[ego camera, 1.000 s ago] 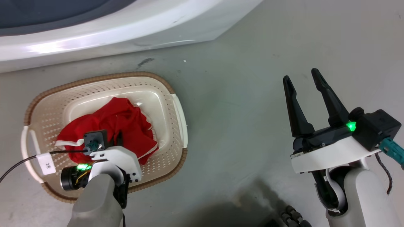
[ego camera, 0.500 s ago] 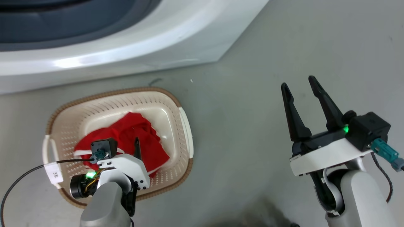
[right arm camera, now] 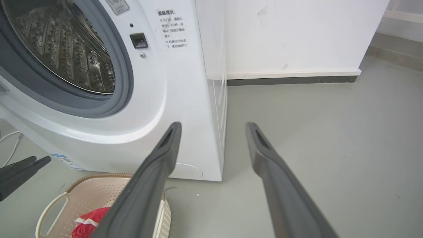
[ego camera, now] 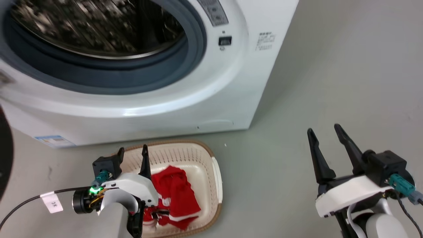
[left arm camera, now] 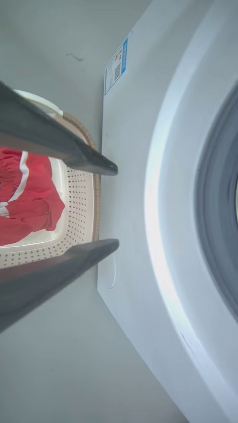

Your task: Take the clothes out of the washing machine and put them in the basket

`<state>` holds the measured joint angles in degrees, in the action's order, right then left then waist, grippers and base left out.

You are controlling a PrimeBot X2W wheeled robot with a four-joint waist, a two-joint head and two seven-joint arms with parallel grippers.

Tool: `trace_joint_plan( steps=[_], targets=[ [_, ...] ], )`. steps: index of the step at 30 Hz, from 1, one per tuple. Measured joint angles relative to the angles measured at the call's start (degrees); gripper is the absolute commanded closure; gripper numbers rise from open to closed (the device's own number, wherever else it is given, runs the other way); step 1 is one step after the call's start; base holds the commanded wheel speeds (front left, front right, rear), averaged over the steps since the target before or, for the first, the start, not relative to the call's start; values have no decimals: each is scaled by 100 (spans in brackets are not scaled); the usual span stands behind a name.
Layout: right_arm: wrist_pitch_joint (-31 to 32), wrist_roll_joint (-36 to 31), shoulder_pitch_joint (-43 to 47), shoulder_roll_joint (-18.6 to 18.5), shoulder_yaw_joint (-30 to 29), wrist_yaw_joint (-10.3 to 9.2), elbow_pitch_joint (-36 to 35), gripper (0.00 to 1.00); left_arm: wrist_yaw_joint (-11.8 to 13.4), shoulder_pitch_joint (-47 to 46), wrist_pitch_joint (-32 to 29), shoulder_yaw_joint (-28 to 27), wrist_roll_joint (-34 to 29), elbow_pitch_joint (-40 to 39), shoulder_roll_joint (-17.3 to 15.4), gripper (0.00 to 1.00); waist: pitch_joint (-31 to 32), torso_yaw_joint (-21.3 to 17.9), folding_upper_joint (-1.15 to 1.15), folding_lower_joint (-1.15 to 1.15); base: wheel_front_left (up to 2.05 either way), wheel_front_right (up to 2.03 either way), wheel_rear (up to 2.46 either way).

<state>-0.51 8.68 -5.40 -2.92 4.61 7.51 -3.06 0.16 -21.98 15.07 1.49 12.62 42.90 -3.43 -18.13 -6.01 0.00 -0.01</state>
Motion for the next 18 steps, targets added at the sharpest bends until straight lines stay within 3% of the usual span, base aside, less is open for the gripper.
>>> trace_joint_plan(
  steps=[9,18],
  targets=[
    [178,-82,465,0,-192,0,-213,0,35,664,1,-134,-303,-1733,24,0,938,262,0,-1,0,0,0],
    [356,-156,868,0,-267,0,-298,0,77,1306,0,-52,-632,-2767,-15,0,1584,502,0,0,0,0,0]
  ],
)
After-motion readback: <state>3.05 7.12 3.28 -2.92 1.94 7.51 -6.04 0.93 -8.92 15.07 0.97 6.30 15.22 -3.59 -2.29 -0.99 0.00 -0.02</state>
